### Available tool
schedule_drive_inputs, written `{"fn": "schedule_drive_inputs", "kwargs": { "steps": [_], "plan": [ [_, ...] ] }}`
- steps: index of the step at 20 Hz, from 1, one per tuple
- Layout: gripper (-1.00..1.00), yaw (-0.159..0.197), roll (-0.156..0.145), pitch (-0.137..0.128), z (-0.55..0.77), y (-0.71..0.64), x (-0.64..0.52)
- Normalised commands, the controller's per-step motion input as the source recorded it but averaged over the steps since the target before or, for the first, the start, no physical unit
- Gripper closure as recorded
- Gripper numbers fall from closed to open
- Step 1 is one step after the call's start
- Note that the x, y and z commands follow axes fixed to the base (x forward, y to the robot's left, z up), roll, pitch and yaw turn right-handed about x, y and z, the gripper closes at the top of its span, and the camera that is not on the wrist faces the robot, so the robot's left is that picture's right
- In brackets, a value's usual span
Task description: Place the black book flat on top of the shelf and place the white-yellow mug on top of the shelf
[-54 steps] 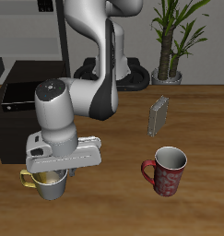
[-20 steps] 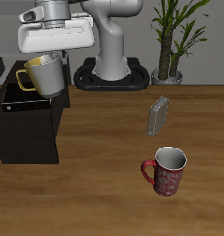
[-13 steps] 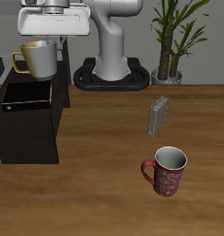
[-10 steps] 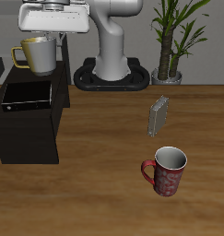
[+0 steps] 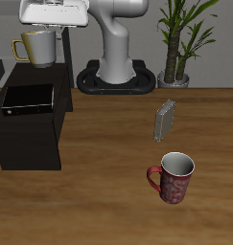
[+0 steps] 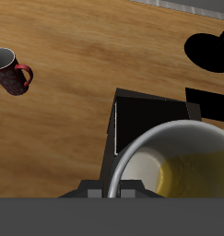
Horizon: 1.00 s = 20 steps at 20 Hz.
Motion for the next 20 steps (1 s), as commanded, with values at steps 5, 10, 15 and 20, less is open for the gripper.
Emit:
{"fn": "schedule_drive_inputs", "kwargs": {
  "steps": [5,10,15,20],
  "plan": [
    [1.00,-0.016,0.004,-0.032,-0.05,-0.27,-0.43],
    [1.00,-0.016,0.018,-0.017,-0.13,-0.19,-0.19],
    [1.00,-0.058,0.027,0.036,-0.20,-0.13,0.00],
    [1.00,-0.036,0.030,0.016,-0.14,-0.08,0.01]
  ]
}}
